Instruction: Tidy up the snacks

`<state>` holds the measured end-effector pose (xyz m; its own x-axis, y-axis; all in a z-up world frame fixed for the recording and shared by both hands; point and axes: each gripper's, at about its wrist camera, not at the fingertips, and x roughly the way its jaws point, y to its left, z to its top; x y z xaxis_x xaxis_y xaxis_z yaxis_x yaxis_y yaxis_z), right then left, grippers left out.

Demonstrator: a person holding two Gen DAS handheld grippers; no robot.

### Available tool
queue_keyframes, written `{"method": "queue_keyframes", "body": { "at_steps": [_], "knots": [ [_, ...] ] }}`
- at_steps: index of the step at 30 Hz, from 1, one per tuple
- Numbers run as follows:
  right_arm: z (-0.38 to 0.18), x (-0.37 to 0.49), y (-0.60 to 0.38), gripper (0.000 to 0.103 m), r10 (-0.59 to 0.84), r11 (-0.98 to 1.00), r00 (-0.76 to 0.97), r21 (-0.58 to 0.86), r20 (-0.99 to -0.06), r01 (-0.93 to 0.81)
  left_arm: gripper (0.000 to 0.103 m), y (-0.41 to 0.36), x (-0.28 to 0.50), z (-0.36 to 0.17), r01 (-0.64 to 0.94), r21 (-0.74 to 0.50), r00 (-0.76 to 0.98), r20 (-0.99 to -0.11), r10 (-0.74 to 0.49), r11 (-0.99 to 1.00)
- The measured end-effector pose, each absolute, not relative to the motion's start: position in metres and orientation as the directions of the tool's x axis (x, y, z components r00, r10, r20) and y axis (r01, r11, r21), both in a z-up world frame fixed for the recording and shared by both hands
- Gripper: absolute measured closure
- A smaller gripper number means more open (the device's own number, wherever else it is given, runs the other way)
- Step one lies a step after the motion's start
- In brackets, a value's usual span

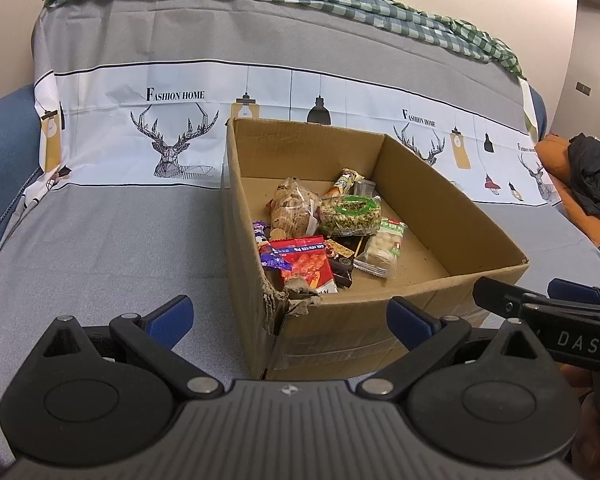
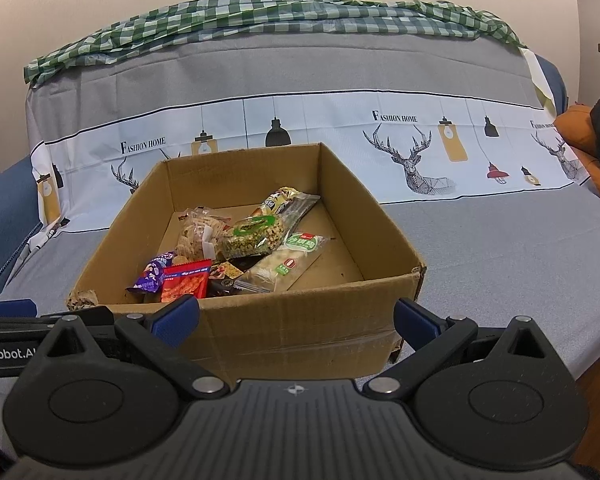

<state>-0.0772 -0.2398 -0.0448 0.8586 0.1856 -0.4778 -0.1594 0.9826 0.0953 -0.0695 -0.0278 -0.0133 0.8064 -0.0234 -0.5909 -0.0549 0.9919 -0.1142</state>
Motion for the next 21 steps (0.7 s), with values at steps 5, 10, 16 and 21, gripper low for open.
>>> {"method": "queue_keyframes", "body": {
  "at_steps": [5,10,16,21],
  "knots": [
    [-0.0449,-0.0773,-0.2396,0.001,0.184,0.983,0.858,0.094,-0.479,-0.158,0.000,-0.0281,-0.0700,-0.0135,-0.056,-0.114,0.807,-0.591,-0.023,0.992],
    [-0.0454,-0.0766,-0.2388,0.001,0.184,0.983,0.855,0.096,-0.484,-0.157,0.000,-0.0278,-0.0694,-0.0141,-0.055,-0.116,0.803,-0.596,-0.025,0.992],
    [-0.0447,-0.0754,-0.2382,0.001,0.185,0.983,0.852,0.104,-0.490,-0.154,0.000,-0.0272,-0.0709,-0.0151,-0.040,-0.107,0.808,-0.588,-0.031,0.993],
    [-0.0460,-0.0752,-0.2389,0.001,0.178,0.984,0.850,0.111,-0.495,-0.141,0.000,-0.0277,-0.0715,-0.0164,-0.040,-0.102,0.805,-0.593,-0.028,0.994]
  ]
}}
